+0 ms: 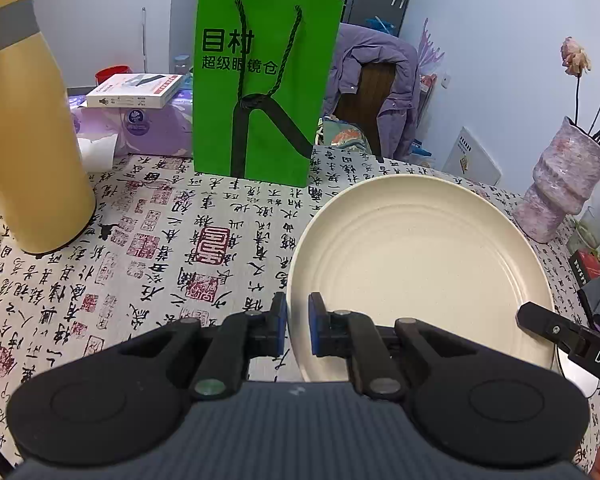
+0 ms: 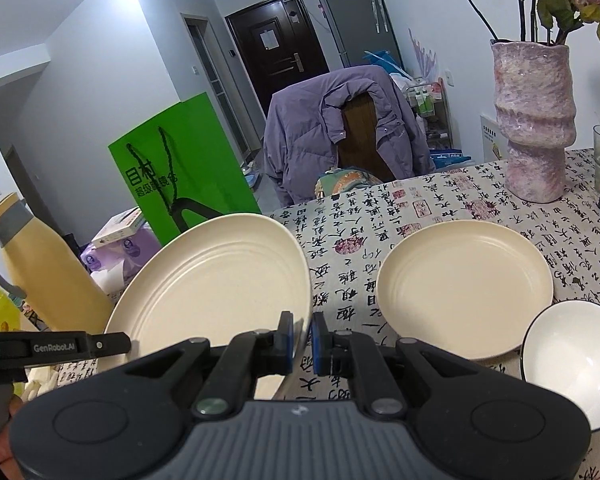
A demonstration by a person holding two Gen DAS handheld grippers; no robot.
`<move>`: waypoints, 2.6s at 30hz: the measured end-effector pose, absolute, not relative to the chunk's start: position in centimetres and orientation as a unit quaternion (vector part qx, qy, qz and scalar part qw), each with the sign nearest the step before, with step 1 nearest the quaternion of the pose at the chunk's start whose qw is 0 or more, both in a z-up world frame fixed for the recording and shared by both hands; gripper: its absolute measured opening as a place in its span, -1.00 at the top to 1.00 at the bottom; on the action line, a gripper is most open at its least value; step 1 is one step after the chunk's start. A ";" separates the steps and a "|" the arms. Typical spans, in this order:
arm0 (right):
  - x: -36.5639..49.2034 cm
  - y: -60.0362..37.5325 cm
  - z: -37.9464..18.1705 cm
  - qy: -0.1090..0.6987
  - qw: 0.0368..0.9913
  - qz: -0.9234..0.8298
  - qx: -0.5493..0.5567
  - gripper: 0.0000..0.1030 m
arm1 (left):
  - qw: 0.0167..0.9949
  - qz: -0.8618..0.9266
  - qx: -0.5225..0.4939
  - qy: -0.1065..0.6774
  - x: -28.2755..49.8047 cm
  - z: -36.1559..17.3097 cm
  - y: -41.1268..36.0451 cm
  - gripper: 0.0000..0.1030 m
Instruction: Organize plates and bowls
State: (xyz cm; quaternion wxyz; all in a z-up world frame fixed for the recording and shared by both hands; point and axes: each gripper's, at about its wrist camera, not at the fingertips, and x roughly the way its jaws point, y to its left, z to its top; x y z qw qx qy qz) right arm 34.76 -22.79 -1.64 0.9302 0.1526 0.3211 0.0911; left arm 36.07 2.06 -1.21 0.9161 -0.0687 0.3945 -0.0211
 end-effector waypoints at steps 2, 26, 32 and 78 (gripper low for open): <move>34.6 -22.8 -1.6 0.320 0.930 0.092 0.153 0.83 | 0.917 -0.021 -0.068 0.393 35.7 -1.0 2.0 0.79; 30.1 -23.8 -1.2 0.316 0.930 0.096 0.162 0.83 | 0.920 -0.018 -0.063 0.387 31.3 -0.4 1.1 0.79; 30.0 -23.8 -1.2 0.316 0.930 0.095 0.162 0.83 | 0.921 -0.018 -0.062 0.384 30.2 -0.2 0.8 0.79; 23.3 -25.6 -1.5 0.308 0.931 0.093 0.170 0.83 | 0.924 -0.024 -0.055 0.377 23.0 -0.6 -0.9 0.79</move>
